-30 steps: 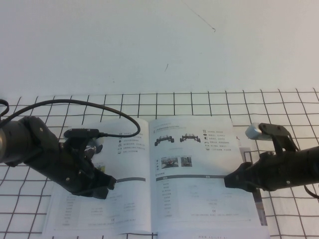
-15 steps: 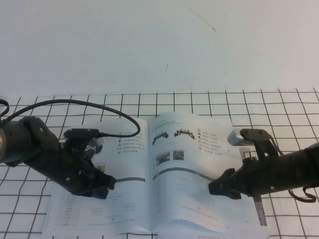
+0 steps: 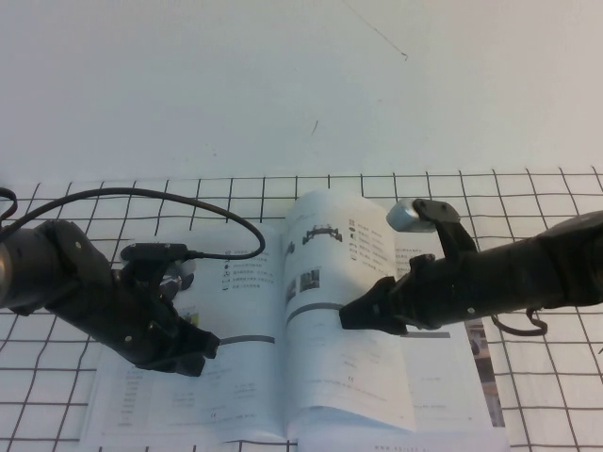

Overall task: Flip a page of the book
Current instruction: Open the closed book

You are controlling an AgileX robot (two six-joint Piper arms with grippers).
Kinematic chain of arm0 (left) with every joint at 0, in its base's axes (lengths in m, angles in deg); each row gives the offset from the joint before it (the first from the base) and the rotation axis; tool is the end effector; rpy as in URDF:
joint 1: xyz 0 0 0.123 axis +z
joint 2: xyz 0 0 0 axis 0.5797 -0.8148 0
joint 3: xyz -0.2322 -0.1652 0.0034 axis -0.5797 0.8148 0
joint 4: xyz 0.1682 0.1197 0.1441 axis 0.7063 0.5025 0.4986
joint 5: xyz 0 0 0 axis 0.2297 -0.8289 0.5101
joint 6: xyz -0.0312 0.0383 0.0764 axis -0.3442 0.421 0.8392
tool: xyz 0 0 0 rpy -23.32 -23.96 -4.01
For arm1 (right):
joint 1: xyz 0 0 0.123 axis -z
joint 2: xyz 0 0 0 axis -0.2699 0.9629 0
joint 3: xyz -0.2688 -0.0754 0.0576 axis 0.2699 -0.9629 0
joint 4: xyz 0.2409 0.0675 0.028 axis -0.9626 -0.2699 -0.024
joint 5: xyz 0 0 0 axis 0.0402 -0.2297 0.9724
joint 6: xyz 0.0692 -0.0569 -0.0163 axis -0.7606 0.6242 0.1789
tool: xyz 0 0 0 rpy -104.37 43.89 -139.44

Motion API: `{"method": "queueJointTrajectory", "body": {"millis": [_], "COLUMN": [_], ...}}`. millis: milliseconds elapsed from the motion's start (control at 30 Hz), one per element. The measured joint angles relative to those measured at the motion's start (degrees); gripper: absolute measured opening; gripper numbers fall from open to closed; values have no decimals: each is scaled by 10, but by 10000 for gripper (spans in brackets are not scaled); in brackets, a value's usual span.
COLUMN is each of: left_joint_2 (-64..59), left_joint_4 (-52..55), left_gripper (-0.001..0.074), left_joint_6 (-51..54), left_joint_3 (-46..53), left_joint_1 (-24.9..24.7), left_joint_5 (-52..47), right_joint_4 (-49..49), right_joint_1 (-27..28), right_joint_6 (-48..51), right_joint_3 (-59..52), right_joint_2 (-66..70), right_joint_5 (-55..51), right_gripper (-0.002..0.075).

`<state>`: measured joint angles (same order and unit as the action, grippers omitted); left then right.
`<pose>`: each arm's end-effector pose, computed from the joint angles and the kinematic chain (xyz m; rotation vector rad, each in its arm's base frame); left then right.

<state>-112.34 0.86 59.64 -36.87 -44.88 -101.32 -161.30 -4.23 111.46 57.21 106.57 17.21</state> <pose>0.3164 -0.0825 0.1386 0.3328 2.8355 -0.4998 0.3216 0.1767 0.1463 -0.5531 2.4225 1.0410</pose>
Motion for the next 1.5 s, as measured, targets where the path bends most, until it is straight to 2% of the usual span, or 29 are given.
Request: {"method": "queueJointTrajectory", "body": {"millis": [267,433,500,600,767,867,1500], "left_joint_2": [0,0,0,0,0,0,0], "left_joint_4": [0,3,4,4,4,4,4], "left_gripper": [-4,-4,-4,-4,-4,-4,-4], "left_joint_6": [0,0,0,0,0,0,2], "left_joint_3": [0,0,0,0,0,0,-1], "left_joint_1": [0,0,0,0,0,0,0], "left_joint_5": [-1,-1,-1,-1,-1,-1,-2], "right_joint_4": [9,84,138,254,423,474,529], "right_joint_1": [-28,-23,-15,0,16,16,19], "right_joint_6": [-15,-45,-88,-205,-378,-427,-484], "right_joint_3": [37,46,50,54,54,51,50], "right_joint_2": [20,9,-16,-60,-77,-62,-3], "right_joint_5": [-1,54,76,94,65,51,99], "right_gripper": [332,333,333,345,426,457,471]}}
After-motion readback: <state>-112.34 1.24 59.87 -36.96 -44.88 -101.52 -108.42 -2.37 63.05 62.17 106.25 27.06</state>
